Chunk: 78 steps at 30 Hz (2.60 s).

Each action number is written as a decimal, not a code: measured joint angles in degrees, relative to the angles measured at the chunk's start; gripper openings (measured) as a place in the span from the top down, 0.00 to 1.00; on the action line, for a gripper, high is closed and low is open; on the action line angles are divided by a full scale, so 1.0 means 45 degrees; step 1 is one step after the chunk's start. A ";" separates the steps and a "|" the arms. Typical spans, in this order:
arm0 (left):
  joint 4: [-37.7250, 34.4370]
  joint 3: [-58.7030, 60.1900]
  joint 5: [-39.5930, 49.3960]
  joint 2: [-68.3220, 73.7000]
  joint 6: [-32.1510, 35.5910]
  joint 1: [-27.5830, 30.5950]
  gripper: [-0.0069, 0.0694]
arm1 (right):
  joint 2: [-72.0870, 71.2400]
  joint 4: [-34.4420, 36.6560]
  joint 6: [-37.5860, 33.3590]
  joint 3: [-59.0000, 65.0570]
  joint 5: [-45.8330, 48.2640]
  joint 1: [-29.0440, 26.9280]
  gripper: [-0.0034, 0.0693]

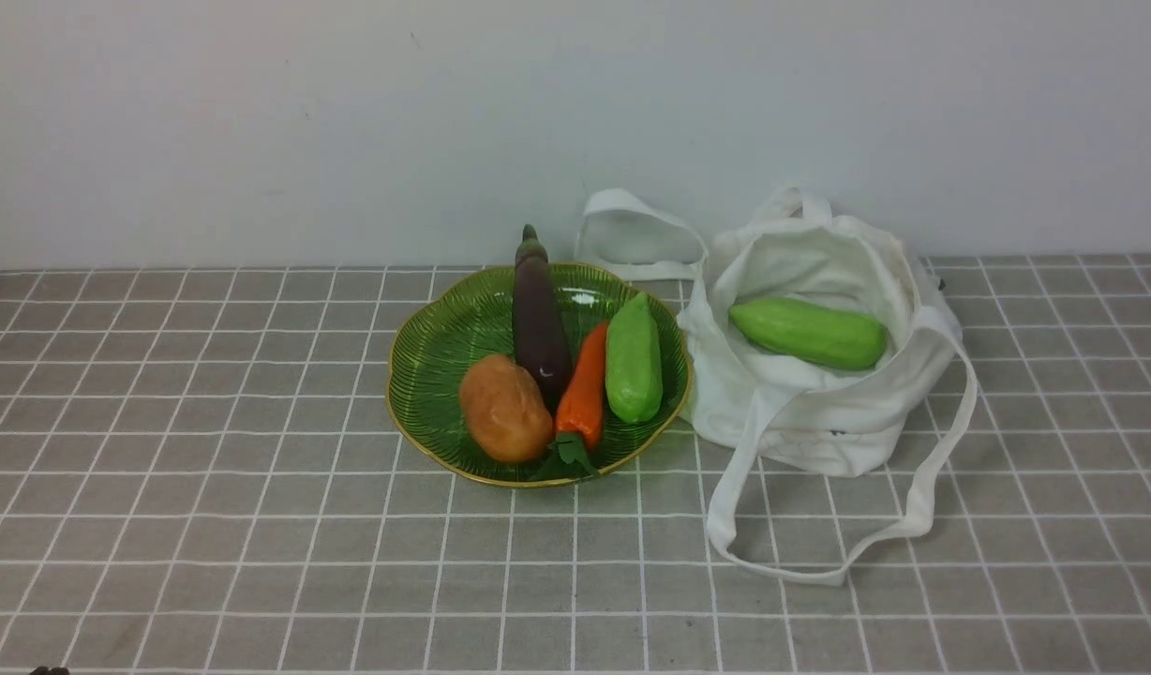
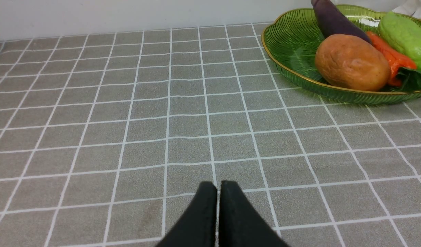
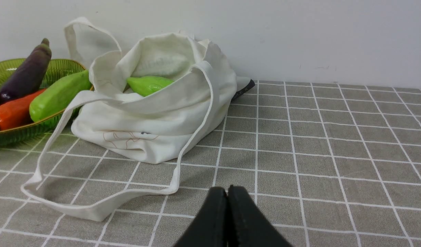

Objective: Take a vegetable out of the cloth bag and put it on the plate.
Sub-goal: Use the right arm to grab a chayote from the bag

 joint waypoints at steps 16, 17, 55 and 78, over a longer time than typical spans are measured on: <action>0.0000 0.0000 0.0000 0.0000 0.0000 0.0000 0.92 | 0.0000 -0.0024 -0.0024 0.0000 0.0000 0.0000 0.97; 0.0000 0.0000 0.0000 0.0000 0.0000 0.0000 0.92 | 0.0000 -0.0024 -0.0045 0.0000 0.0000 0.0000 0.97; 0.0000 0.0000 0.0000 0.0000 0.0000 0.0000 0.92 | 0.0027 1.0656 -0.0159 -0.0673 -0.0398 0.0000 0.97; 0.0000 0.0000 0.0000 0.0000 0.0000 0.0000 0.92 | 1.7722 0.4957 -0.3512 -1.2880 0.2251 0.1071 0.91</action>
